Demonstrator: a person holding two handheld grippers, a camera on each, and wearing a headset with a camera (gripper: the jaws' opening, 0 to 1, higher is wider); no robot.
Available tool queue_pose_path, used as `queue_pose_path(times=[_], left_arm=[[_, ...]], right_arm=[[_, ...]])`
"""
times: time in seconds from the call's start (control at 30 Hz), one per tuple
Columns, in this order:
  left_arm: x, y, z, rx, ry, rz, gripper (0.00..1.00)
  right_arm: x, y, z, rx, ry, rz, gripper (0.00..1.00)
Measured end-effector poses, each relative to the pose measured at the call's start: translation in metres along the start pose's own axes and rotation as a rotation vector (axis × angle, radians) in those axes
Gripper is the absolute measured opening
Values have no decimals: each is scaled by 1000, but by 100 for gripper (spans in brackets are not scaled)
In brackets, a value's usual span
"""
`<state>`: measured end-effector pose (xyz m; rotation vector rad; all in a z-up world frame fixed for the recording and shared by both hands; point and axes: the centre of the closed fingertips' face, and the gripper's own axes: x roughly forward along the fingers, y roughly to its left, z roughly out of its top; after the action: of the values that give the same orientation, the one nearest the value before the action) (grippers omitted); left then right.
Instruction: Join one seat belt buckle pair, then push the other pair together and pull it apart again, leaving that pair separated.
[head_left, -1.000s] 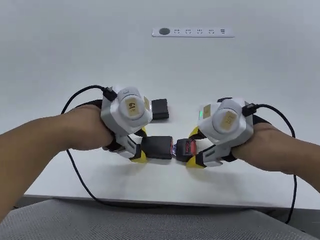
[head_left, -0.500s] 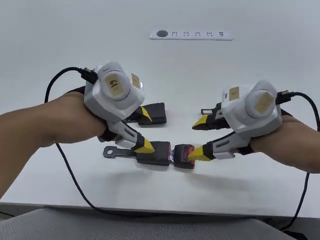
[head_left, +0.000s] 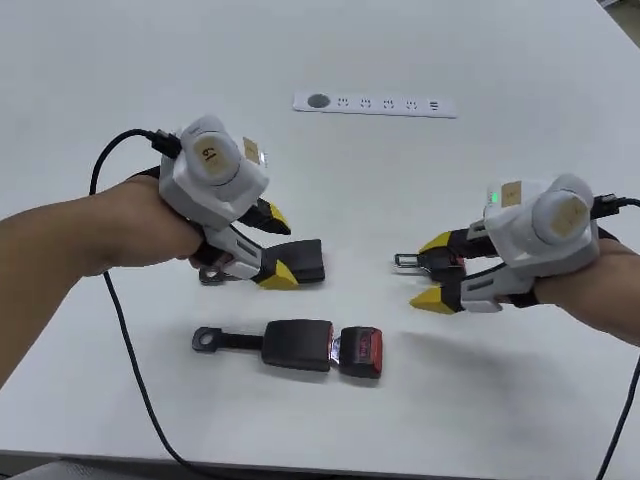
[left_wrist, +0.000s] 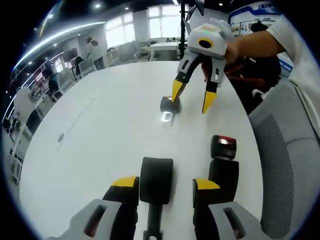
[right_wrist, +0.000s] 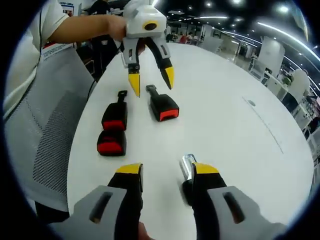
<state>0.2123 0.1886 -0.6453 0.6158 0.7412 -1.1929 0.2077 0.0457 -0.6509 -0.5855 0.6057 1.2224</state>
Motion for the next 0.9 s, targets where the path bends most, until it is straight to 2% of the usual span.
queue_pose_path(times=[0.07, 0.17, 0.23, 0.3, 0.4, 0.43, 0.5, 0.53, 0.63, 0.7, 0.83, 0.9], left_arm=[[4, 3, -7, 12, 27, 3, 44], [9, 10, -11, 15, 37, 7, 43], [12, 16, -16, 11, 43, 0, 43], [9, 17, -14, 12, 52, -4, 43], [16, 18, -20, 14, 78, -23, 43], [17, 18, -21, 19, 84, -31, 42], [22, 15, -22, 50, 82, -58, 38], [23, 14, -23, 51, 94, -62, 38], [27, 16, -25, 56, 103, -65, 36], [30, 17, -26, 73, 110, -62, 33], [35, 16, -28, 123, 124, -62, 33], [34, 20, -30, 128, 127, -65, 33]], right_arm=[[-3, -13, -7, -31, 25, -24, 37], [-9, -28, -7, -22, 19, -42, 37], [-8, -37, -11, -45, 34, -45, 37], [-6, -43, -17, -64, 57, -40, 38], [-1, -46, -27, -76, 103, -10, 38], [2, -51, -35, -71, 127, -3, 37], [6, -52, -40, -71, 139, 11, 35], [8, -51, -43, -77, 151, 17, 36], [14, -48, -48, -93, 170, 45, 37], [15, -51, -52, -98, 185, 45, 36], [14, -48, -47, -84, 179, 59, 35], [14, -47, -47, -85, 181, 66, 34]])
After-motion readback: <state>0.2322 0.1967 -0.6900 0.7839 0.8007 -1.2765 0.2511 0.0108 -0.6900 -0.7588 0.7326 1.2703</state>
